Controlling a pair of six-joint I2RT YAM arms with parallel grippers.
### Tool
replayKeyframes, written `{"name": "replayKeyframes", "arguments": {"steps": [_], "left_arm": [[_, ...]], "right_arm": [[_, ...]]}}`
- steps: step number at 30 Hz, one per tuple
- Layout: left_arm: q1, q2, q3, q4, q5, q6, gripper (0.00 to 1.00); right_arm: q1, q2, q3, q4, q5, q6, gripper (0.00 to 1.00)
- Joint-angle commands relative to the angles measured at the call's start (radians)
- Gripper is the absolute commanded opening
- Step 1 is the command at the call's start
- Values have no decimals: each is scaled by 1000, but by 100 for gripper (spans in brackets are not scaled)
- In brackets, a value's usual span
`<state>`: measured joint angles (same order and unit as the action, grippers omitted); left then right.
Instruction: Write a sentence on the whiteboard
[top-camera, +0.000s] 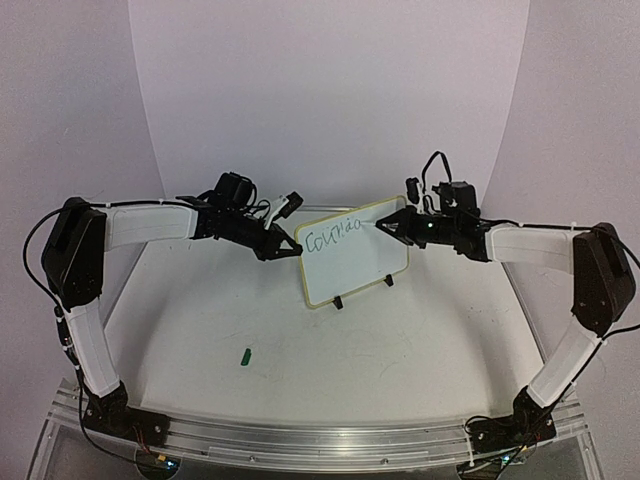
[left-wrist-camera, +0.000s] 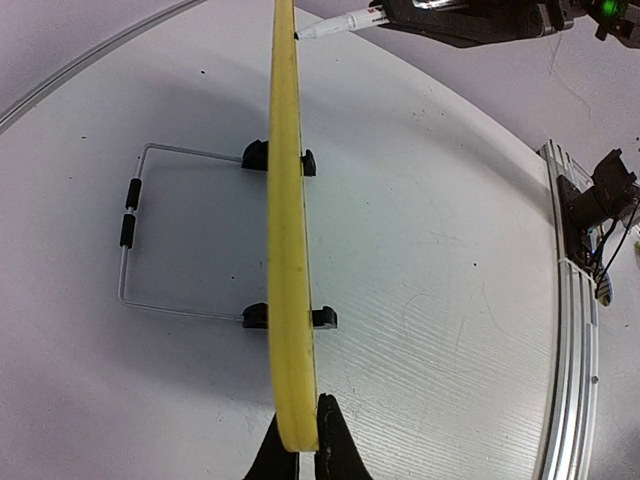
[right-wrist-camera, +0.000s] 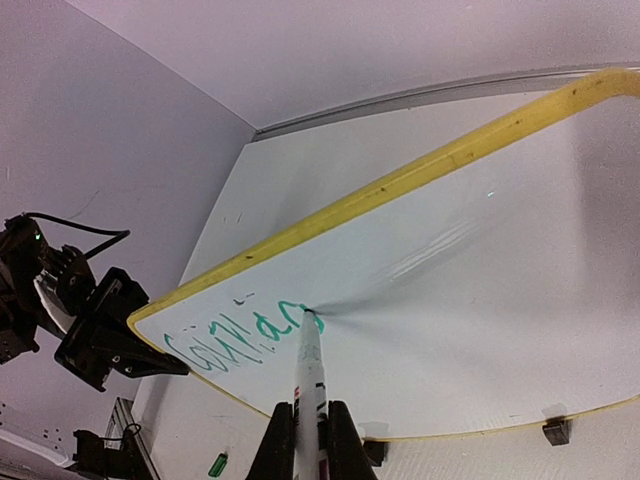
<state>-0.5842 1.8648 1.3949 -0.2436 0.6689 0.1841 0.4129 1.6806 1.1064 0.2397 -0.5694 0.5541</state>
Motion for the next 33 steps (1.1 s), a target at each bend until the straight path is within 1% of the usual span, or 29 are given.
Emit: {"name": "replayKeyframes", "arguments": {"steps": [1,7,18,33], "left_arm": [[-19,25,31,-28,-5,19,0],[-19,25,32,-28,-6,19,0],[-19,25,32,-29,-6,21,0],[-19,31,35,-28,-5,19,0]], "right_arm": [[-5,-20,-42,16,19,0,0],[-5,-1,-69,17,26,-5,0],[-5,47,-34,18,-7,-11,0],[-4,40,18,22,-103,2,0]]}}
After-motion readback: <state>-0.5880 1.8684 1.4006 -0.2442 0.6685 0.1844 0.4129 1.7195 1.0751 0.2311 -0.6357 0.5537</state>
